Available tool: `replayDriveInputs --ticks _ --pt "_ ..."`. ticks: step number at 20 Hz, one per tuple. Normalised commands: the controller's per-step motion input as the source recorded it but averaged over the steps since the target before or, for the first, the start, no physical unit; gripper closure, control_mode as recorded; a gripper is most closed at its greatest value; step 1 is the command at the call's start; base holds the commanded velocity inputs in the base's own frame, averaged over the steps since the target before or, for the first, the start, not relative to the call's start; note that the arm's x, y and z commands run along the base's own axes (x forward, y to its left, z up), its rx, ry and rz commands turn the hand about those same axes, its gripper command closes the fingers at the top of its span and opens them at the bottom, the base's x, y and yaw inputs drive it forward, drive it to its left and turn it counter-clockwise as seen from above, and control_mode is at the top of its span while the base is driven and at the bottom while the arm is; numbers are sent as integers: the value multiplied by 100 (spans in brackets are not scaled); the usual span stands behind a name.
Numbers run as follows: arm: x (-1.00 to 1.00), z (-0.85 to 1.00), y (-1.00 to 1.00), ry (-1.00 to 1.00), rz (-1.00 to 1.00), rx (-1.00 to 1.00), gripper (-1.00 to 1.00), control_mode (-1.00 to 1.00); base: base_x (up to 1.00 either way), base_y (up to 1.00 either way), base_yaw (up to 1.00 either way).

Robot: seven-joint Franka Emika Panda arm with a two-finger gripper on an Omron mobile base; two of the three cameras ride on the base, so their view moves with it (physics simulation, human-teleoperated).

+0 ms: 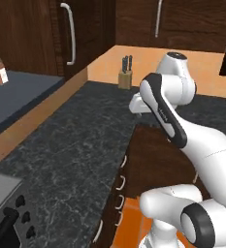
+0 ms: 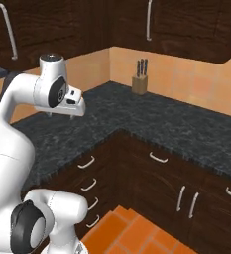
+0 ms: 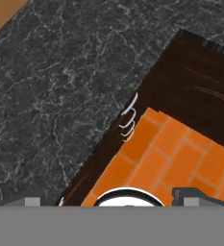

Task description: Take a straw from the drawer in front and place it inside the glass cup on the dining counter.

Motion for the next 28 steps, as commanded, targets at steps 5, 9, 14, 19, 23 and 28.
replayDriveInputs --ticks 5,9,14,19,23,28 --pt "-15 0 7 1 -18 8 -100 -100 -10 45 -35" --pt "-22 -4 -62 0 -27 32 -100 -100 0 0 0" --pt "3 -41 -100 0 -9 32 -100 -100 0 0 0" --pt "10 -87 -70 2 0 34 -100 -100 0 0 0" --pt "22 -100 -41 4 3 35 -100 -100 0 0 0" --pt "24 -99 -5 0 9 26 -100 -100 0 0 0"
